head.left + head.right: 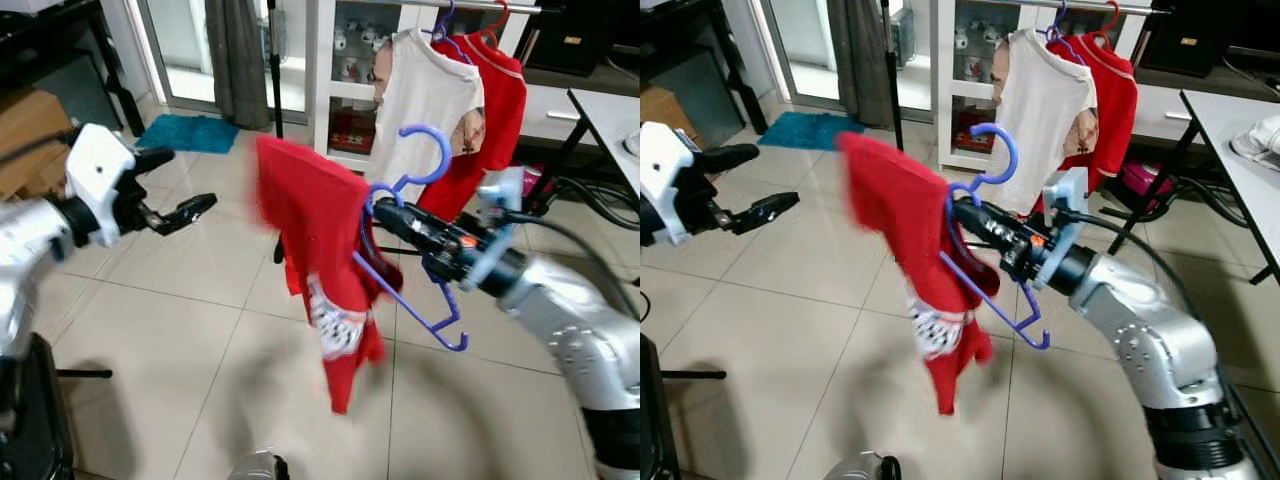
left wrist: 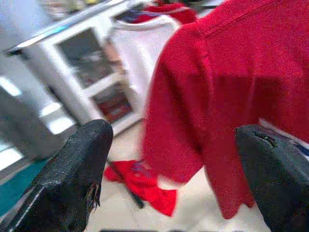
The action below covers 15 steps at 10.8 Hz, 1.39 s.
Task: Hang hanger
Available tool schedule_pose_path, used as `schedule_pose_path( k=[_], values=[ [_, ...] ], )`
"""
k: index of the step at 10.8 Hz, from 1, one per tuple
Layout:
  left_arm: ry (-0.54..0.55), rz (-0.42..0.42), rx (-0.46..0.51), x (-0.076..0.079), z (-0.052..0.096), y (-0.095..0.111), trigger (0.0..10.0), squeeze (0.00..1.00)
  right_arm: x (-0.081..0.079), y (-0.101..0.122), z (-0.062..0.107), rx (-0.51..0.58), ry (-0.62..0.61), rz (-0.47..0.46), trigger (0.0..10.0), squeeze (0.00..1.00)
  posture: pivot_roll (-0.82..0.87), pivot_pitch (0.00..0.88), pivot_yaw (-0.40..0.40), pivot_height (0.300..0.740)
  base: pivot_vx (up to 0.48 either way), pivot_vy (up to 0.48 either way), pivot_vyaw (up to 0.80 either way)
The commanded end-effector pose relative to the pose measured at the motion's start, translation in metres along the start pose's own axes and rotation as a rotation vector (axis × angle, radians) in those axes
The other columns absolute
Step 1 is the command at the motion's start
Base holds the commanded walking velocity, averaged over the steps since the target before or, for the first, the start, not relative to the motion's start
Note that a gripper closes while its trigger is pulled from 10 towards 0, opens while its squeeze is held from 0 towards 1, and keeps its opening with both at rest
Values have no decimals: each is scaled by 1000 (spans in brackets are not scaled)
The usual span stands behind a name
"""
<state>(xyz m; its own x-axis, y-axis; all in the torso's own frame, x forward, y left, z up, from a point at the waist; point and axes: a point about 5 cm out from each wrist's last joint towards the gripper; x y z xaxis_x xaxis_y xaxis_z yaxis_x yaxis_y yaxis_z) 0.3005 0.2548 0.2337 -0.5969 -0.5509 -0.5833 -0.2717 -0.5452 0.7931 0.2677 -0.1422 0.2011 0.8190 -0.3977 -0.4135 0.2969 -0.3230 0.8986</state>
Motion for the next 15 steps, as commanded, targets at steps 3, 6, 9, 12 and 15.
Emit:
schedule_pose_path(
  k=[3,6,9,12,15],
  values=[
    [-160,29,64,-1,-4,-1,10000,0,-20,2,4,-42,194,11,10000,0,-3,0,27,740,0,0,0],
    [-323,122,113,11,-7,-3,0,0,-22,4,6,-33,221,11,10000,0,-9,0,40,740,0,0,0],
    [-374,166,109,18,-3,-7,0,0,-25,3,7,-30,234,14,10000,0,-12,0,50,740,0,0,0],
    [-368,251,140,21,4,-9,0,0,-27,4,9,-26,248,15,10000,0,-18,0,45,740,0,0,0],
    [-392,305,138,23,10,-13,0,0,-28,7,10,-25,255,20,10000,0,-29,0,50,740,0,0,0]
  ],
)
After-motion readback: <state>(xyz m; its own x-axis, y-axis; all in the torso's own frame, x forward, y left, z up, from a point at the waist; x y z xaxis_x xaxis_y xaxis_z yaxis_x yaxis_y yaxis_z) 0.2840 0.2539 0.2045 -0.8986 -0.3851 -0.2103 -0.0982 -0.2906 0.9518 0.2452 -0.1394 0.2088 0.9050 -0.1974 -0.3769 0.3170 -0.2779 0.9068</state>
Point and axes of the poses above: a point about 5 cm out from each wrist's last joint towards the gripper, its own z axis pointing back from the gripper into the wrist, its own y axis along the axis of the wrist's last joint, x = y × z, and after that the axes turned 14 degrees about -z, right-handed
